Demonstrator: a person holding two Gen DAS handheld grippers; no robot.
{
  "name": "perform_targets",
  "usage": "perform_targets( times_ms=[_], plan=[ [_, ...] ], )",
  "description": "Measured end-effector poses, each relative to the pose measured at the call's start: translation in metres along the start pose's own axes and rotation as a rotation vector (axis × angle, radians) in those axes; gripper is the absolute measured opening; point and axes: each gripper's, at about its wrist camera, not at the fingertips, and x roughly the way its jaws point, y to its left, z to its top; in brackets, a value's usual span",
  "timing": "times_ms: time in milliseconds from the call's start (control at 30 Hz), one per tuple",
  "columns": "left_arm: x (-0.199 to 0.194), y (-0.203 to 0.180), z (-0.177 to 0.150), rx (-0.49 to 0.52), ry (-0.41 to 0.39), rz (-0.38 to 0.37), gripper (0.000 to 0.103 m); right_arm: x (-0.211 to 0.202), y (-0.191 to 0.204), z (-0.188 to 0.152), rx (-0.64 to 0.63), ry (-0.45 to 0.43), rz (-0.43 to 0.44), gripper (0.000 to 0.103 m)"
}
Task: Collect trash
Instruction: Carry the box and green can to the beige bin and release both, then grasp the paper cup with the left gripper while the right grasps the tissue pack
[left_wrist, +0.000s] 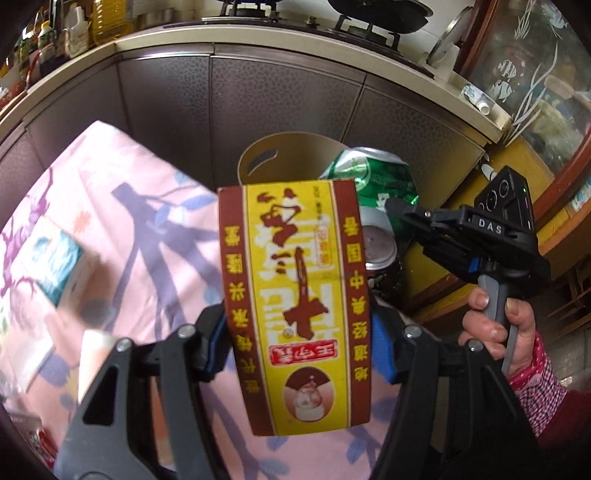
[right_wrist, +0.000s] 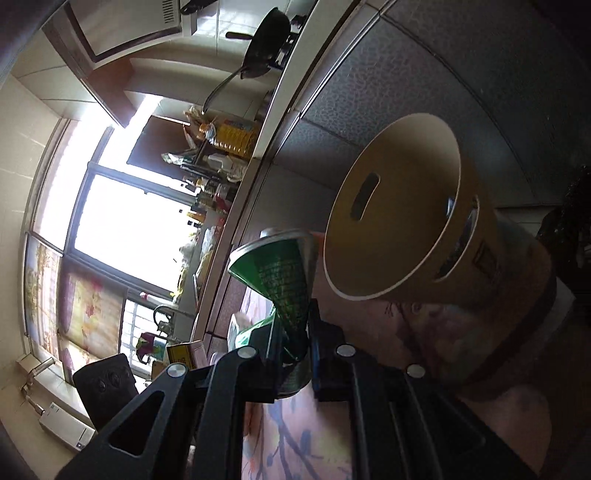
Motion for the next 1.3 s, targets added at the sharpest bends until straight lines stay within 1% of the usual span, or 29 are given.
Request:
perform_targets(
  times_ms=[100,200,233,267,300,333,367,400,433,467,500,567,600,667,700,767,867,900,967,1000,1033,1100,1200,1233,1267,1300],
  plan=[
    [0.03,0.003,0.042,-0.029,0.027,-0.04,0.06,0.005,-0.003,0.022,-0.027,-0.039,-0.065,0.009],
    [0.062,0.003,0.078,-0.045,0.053,-0.044,0.06,0.012,-0.007,0.036,-0.046,-0.057,-0.115,0.009],
    [0.071,0.003,0.086,-0.046,0.06,-0.04,0.06,0.015,-0.008,0.039,-0.046,-0.064,-0.14,0.009],
    [0.081,0.003,0.095,-0.047,0.072,-0.025,0.063,0.017,-0.011,0.042,-0.038,-0.074,-0.158,0.01],
    [0.09,0.002,0.1,-0.05,0.081,-0.007,0.067,0.02,-0.014,0.044,-0.027,-0.078,-0.162,0.012],
    [0.097,0.002,0.105,-0.053,0.086,0.009,0.068,0.024,-0.017,0.046,-0.014,-0.071,-0.165,0.015],
    [0.102,0.001,0.109,-0.058,0.089,0.023,0.07,0.027,-0.02,0.048,0.001,-0.062,-0.167,0.025],
    [0.106,0.003,0.111,-0.066,0.092,0.034,0.07,0.028,-0.021,0.048,0.013,-0.066,-0.165,0.045],
    [0.107,0.004,0.113,-0.078,0.097,0.042,0.07,0.027,-0.022,0.048,0.019,-0.081,-0.167,0.056],
    [0.104,0.006,0.115,-0.097,0.098,0.047,0.07,0.025,-0.021,0.047,0.018,-0.1,-0.17,0.064],
    [0.096,0.007,0.114,-0.119,0.085,0.031,0.07,0.021,-0.017,0.046,0.005,-0.11,-0.161,0.064],
    [0.069,0.006,0.109,-0.136,0.018,-0.029,0.07,0.015,-0.006,0.043,-0.048,-0.113,-0.119,0.064],
    [0.052,0.003,0.101,-0.131,-0.017,-0.047,0.07,0.009,-0.003,0.041,-0.075,-0.121,-0.108,0.064],
    [0.023,-0.006,0.078,-0.098,-0.054,-0.082,0.07,0.004,0.006,0.033,-0.114,-0.129,-0.099,0.064],
    [0.011,-0.012,0.062,-0.068,-0.063,-0.082,0.07,0.004,0.009,0.028,-0.121,-0.12,-0.09,0.064],
    [-0.011,-0.022,0.027,-0.004,-0.075,-0.073,0.07,0.009,0.015,0.02,-0.123,-0.072,-0.064,0.064],
    [-0.039,-0.025,-0.029,0.051,-0.076,-0.04,0.07,0.018,0.025,0.006,-0.143,-0.012,-0.032,0.063],
    [-0.048,-0.024,-0.047,0.055,-0.073,-0.024,0.074,0.021,0.033,0.0,-0.159,0.006,-0.026,0.062],
    [-0.063,-0.017,-0.079,0.05,-0.082,0.036,0.08,0.03,0.043,-0.013,-0.191,0.052,-0.015,0.062],
    [-0.07,-0.013,-0.095,0.042,-0.089,0.069,0.08,0.036,0.048,-0.02,-0.205,0.076,-0.01,0.061],
    [-0.077,-0.006,-0.108,0.028,-0.09,0.091,0.08,0.044,0.052,-0.027,-0.215,0.103,-0.007,0.06],
    [-0.091,0.011,-0.131,-0.033,-0.088,0.101,0.08,0.058,0.061,-0.043,-0.222,0.152,-0.004,0.057],
    [-0.107,0.046,-0.153,-0.181,-0.1,0.061,0.08,0.078,0.073,-0.065,-0.22,0.207,-0.006,0.055],
    [-0.112,0.058,-0.159,-0.239,-0.109,0.045,0.08,0.078,0.081,-0.071,-0.265,0.18,-0.042,0.055],
    [-0.116,0.067,-0.164,-0.283,-0.118,0.032,0.08,0.081,0.087,-0.077,-0.283,0.196,-0.034,0.055],
    [-0.119,0.076,-0.17,-0.322,-0.126,0.02,0.08,0.085,0.091,-0.082,-0.27,0.218,-0.018,0.054]
  ],
)
